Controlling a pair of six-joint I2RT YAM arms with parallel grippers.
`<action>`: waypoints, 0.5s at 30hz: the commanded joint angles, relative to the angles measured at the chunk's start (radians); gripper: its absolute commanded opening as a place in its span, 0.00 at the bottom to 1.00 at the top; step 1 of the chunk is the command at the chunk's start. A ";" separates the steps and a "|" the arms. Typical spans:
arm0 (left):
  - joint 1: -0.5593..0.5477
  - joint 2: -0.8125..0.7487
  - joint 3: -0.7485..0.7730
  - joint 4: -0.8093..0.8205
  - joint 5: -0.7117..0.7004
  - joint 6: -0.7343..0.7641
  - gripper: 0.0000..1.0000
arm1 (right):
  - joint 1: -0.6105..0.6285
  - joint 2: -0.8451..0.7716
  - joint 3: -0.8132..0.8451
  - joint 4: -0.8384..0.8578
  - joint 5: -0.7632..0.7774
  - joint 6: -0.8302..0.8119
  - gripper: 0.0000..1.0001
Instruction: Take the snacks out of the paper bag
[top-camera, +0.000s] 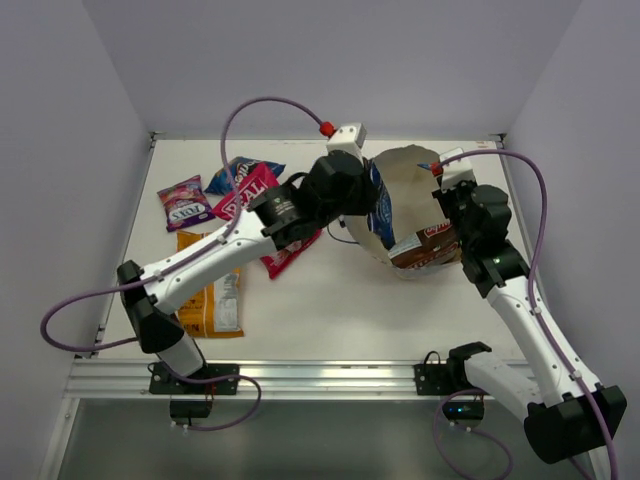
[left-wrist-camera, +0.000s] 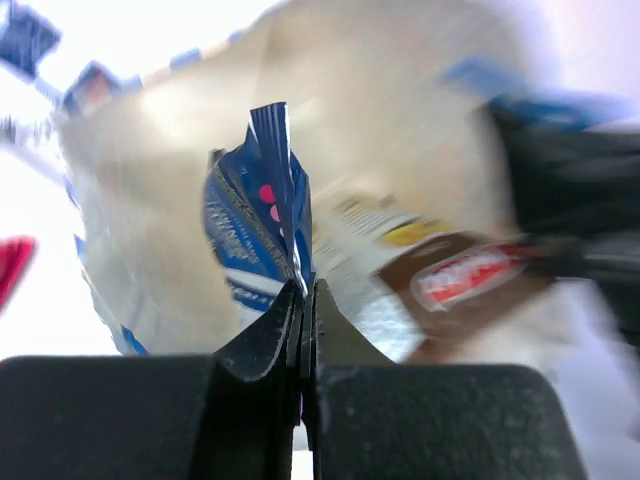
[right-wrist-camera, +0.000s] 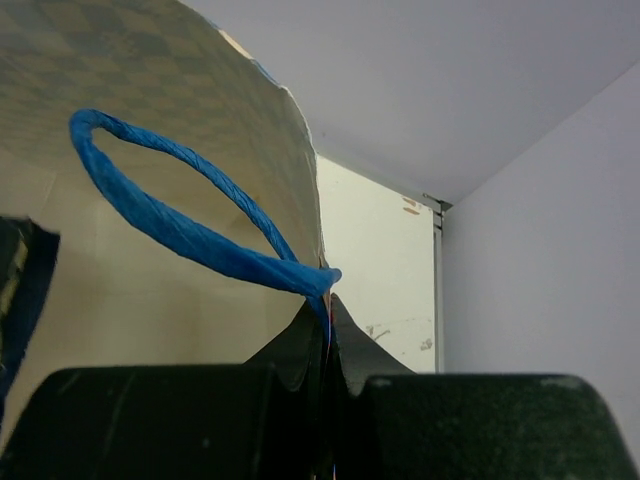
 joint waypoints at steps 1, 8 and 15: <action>0.025 -0.121 0.128 0.015 0.012 0.108 0.00 | 0.002 0.000 -0.005 0.060 0.035 -0.012 0.00; 0.098 -0.213 0.298 -0.101 -0.057 0.200 0.00 | 0.002 0.003 -0.011 0.060 0.053 -0.018 0.00; 0.275 -0.425 0.130 -0.089 -0.439 0.363 0.00 | 0.002 0.001 -0.009 0.059 0.041 -0.015 0.00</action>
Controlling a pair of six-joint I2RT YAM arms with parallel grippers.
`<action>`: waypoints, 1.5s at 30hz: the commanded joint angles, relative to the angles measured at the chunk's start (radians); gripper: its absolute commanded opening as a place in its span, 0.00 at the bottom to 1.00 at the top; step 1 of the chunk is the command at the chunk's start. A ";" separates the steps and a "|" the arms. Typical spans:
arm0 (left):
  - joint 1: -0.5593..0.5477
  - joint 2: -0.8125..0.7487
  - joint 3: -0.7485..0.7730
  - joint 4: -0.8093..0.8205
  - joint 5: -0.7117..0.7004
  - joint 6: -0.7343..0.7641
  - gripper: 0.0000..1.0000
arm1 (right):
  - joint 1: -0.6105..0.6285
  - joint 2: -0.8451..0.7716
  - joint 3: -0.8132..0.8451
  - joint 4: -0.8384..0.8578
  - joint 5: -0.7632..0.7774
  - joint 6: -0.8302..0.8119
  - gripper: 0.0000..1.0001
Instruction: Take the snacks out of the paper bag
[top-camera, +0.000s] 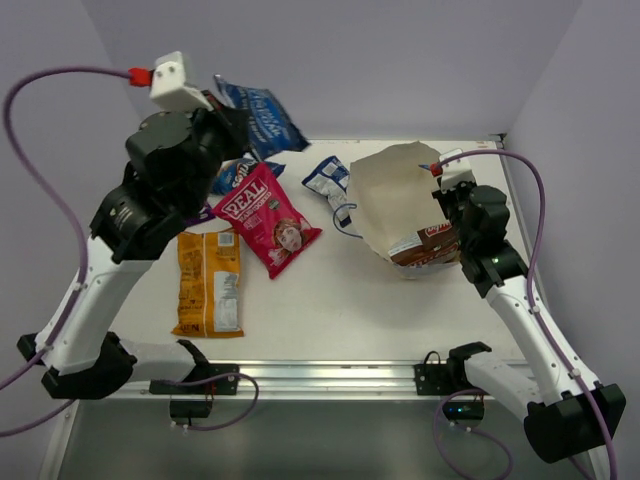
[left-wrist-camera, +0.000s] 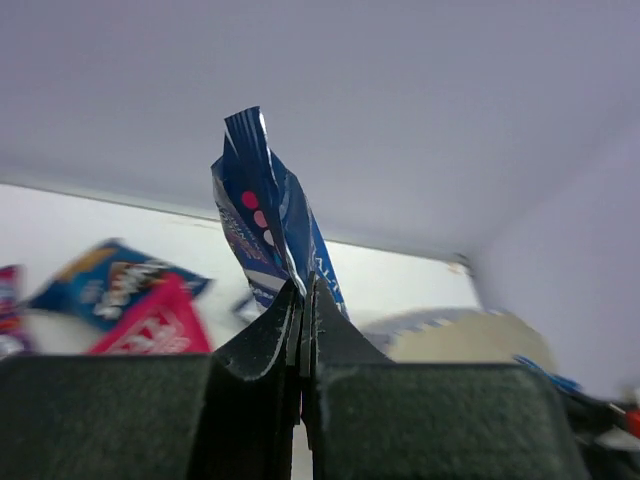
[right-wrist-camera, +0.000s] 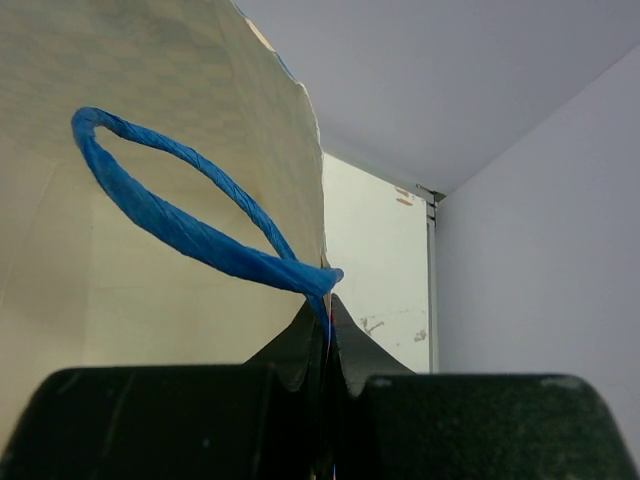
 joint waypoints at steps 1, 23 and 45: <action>0.094 -0.102 -0.114 0.008 -0.291 0.147 0.00 | 0.002 -0.003 0.004 0.055 0.009 -0.007 0.00; 0.887 -0.220 -0.900 -0.071 -0.261 0.100 0.00 | 0.000 -0.005 -0.012 0.108 -0.050 0.022 0.00; 0.884 0.056 -0.607 -0.028 0.188 0.091 1.00 | 0.002 -0.035 0.010 0.086 -0.026 -0.002 0.00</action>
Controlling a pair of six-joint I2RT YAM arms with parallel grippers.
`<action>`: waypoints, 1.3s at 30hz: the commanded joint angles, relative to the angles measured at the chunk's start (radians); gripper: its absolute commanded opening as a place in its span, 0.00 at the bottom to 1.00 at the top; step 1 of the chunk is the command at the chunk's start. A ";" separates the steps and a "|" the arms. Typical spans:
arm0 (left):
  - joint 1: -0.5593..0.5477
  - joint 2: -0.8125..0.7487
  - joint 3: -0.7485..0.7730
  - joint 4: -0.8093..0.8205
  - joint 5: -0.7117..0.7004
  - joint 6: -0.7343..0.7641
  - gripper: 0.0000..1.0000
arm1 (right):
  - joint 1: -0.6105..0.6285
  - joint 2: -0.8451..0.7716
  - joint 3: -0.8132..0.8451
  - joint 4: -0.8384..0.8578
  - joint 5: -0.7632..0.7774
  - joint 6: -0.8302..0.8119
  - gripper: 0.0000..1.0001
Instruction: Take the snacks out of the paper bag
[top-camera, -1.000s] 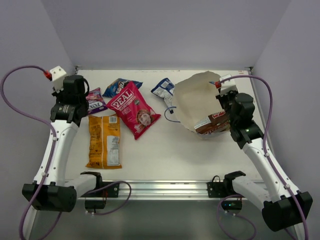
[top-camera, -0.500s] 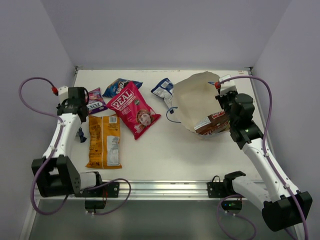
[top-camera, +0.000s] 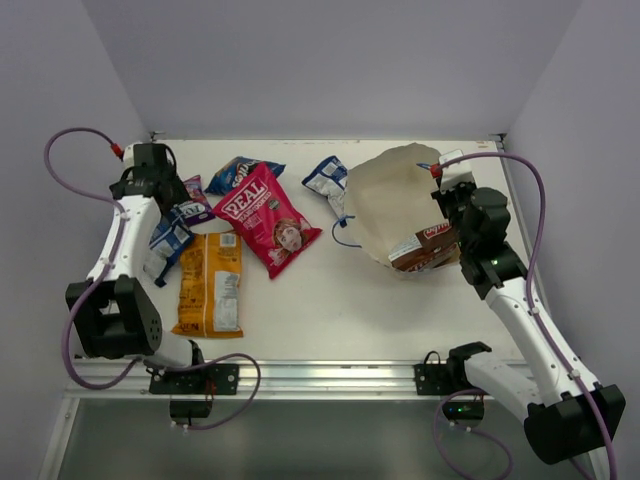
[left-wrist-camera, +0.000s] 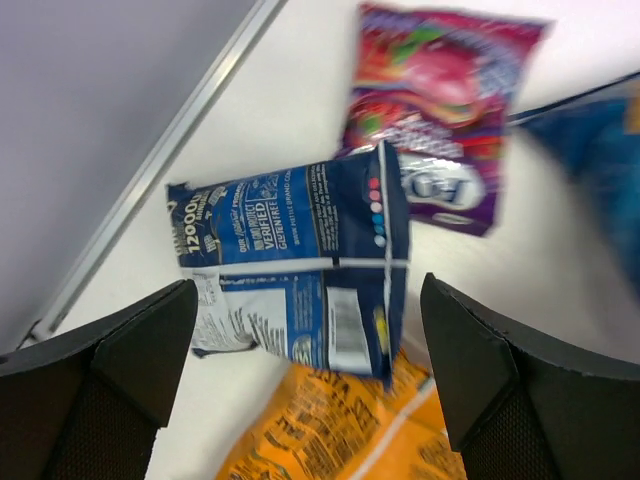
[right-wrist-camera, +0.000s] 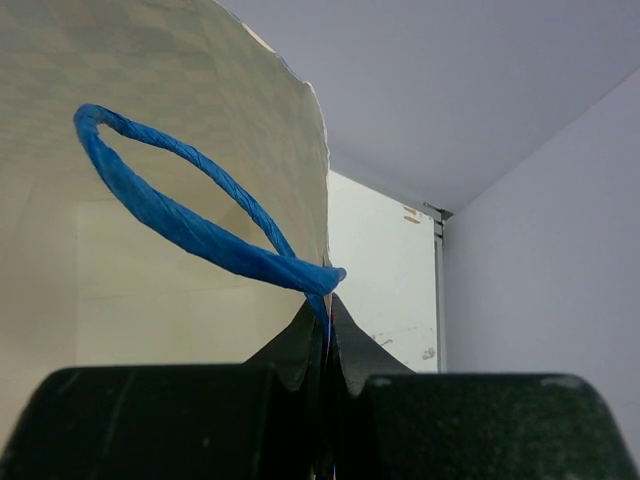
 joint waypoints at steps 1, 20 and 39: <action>-0.021 -0.136 0.083 -0.004 0.167 -0.015 1.00 | 0.002 -0.023 0.034 0.037 0.011 -0.008 0.00; -1.042 -0.097 0.205 0.451 0.571 0.173 1.00 | 0.002 0.000 0.100 -0.050 -0.004 -0.049 0.00; -1.236 0.170 0.340 0.539 0.469 0.406 1.00 | 0.002 0.011 0.100 -0.090 -0.023 -0.034 0.00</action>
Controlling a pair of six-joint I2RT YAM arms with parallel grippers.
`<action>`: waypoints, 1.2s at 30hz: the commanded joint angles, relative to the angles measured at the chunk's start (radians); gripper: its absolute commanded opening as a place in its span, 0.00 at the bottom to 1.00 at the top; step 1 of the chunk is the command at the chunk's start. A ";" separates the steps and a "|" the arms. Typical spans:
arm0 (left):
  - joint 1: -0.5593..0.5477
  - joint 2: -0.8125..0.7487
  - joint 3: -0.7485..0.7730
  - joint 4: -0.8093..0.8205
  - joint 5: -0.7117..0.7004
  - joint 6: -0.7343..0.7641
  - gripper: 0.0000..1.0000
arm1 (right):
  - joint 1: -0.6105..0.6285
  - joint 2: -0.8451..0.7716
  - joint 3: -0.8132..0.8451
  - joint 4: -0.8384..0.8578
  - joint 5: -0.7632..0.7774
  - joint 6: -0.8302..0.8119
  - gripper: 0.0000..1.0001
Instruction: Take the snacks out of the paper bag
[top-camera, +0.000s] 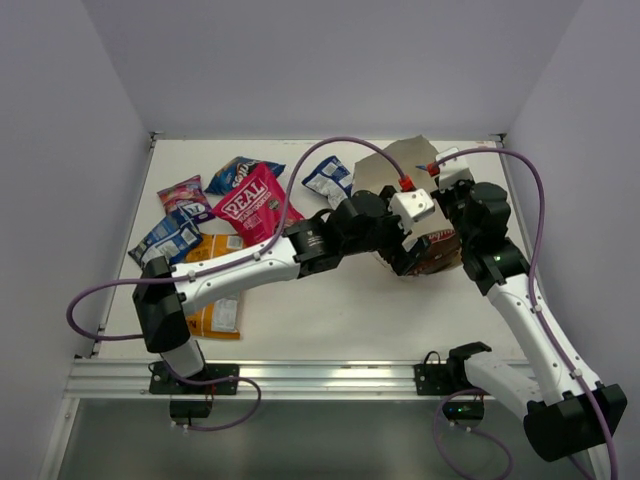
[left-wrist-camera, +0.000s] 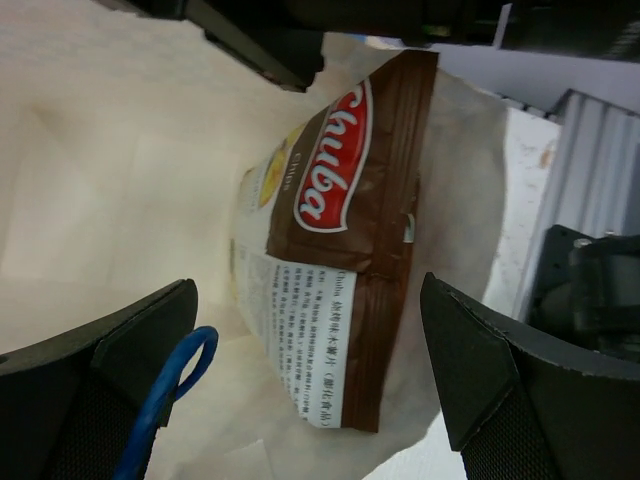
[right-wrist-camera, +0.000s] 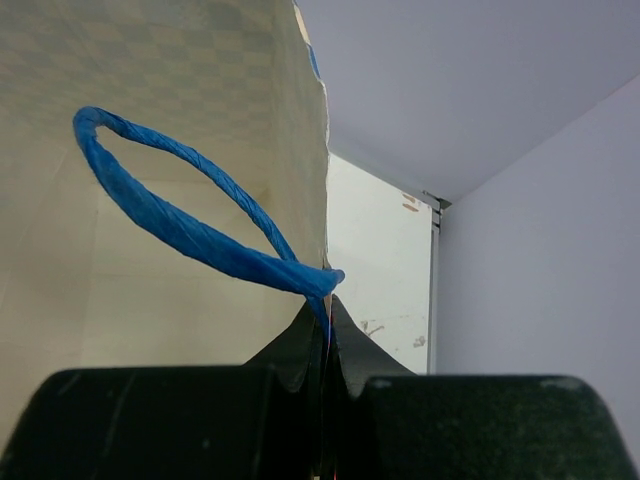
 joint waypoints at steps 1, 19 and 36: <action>-0.013 -0.053 0.070 0.035 -0.153 0.058 1.00 | 0.002 -0.012 0.040 0.010 -0.022 -0.003 0.00; -0.010 -0.336 0.203 -0.472 -0.553 0.003 1.00 | 0.002 -0.020 0.035 0.020 -0.026 -0.003 0.00; -0.024 0.084 0.367 -0.260 -0.005 0.143 0.99 | 0.000 -0.034 0.026 0.005 -0.029 0.005 0.00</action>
